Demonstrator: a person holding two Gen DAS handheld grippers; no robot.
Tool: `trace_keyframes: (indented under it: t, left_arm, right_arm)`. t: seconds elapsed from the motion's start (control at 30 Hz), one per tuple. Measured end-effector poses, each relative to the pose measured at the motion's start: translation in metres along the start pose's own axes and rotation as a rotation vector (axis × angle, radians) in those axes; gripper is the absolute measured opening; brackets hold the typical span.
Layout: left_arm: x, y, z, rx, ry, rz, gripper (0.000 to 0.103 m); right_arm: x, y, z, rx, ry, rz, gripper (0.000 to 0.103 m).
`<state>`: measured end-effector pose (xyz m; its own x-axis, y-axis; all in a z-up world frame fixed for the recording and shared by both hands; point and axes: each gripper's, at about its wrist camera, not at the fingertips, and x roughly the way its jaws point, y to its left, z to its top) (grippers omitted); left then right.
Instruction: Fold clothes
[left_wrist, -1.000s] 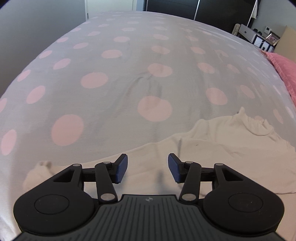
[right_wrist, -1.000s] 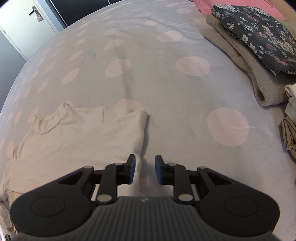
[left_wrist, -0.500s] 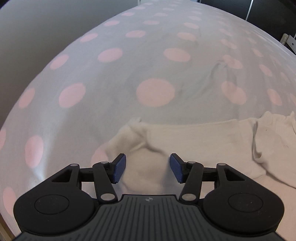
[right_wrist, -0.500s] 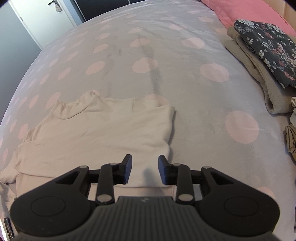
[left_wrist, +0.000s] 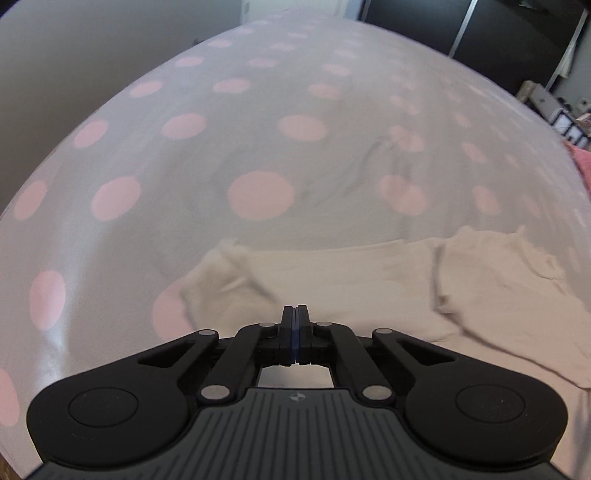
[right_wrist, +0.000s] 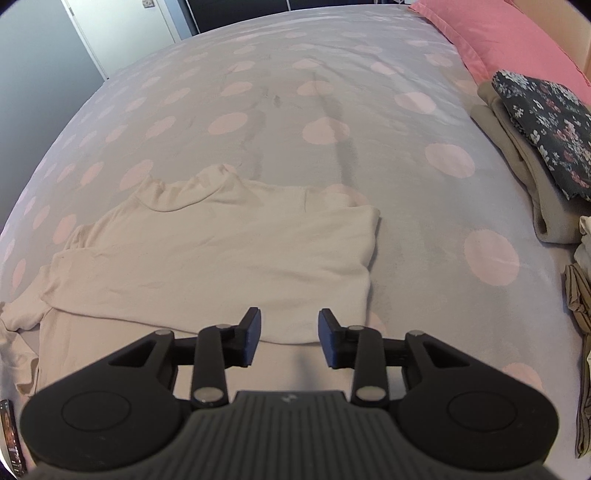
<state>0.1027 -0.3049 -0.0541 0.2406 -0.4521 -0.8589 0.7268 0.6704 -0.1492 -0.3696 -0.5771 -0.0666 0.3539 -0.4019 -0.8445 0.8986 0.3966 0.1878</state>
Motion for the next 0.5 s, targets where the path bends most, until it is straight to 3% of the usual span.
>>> trace_keyframes:
  t: [0.13, 0.2, 0.33, 0.47, 0.5]
  left_arm:
    - [-0.029, -0.036, 0.009, 0.063, -0.040, -0.121, 0.000]
    - [-0.037, -0.056, 0.012, 0.105, -0.052, -0.145, 0.000]
    - [-0.035, -0.076, 0.017, 0.119, -0.027, -0.126, 0.000]
    - [-0.016, -0.079, 0.008, 0.125, 0.050, -0.088, 0.000]
    - [-0.011, -0.080, 0.003, 0.138, 0.074, -0.081, 0.004]
  right_arm:
    - [-0.002, 0.012, -0.002, -0.026, 0.002, 0.013, 0.038]
    - [-0.002, 0.018, -0.002, -0.034, 0.007, 0.020, 0.038]
    - [-0.003, 0.032, -0.001, -0.062, 0.006, 0.041, 0.038]
    - [-0.002, 0.046, -0.001, -0.102, 0.004, 0.050, 0.044]
    - [-0.001, 0.048, -0.001, -0.112, 0.005, 0.051, 0.044]
